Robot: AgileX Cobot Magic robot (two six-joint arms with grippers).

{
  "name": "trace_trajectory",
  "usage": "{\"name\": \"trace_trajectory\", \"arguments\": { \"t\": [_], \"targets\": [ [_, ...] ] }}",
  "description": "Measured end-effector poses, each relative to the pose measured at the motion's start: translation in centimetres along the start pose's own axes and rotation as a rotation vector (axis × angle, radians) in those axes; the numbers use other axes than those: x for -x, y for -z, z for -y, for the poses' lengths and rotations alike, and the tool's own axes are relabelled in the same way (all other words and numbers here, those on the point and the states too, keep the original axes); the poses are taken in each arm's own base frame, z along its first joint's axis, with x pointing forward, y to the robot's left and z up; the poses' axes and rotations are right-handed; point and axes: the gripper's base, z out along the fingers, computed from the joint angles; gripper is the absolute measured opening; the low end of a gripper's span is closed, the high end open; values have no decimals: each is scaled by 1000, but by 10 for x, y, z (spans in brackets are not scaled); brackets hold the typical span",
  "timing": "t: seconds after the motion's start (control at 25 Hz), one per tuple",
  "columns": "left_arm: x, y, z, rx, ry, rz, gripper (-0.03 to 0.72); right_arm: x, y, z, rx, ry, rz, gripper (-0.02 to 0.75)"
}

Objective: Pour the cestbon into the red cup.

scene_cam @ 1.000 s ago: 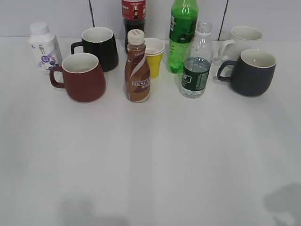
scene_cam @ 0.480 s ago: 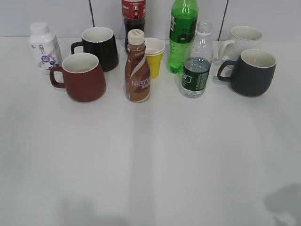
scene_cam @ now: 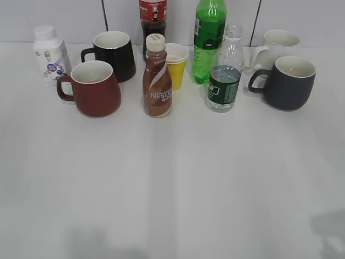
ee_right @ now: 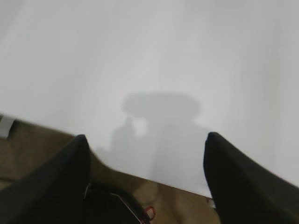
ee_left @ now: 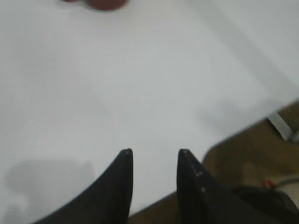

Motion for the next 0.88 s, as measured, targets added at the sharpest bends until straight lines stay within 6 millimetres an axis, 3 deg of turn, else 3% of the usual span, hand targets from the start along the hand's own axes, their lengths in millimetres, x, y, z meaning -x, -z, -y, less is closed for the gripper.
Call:
{"name": "trace_trajectory", "arguments": {
  "t": [0.36, 0.6, 0.88],
  "targets": [
    [-21, 29, 6, 287, 151, 240, 246, -10, 18, 6, -224, -179, 157, 567],
    [-24, 32, 9, 298, 151, 267, 246, -26, 37, -2, -240, -155, 321, 567],
    [-24, 32, 9, 297, 151, 269, 246, -28, 37, -3, -241, -154, 329, 567]
  ]
}}
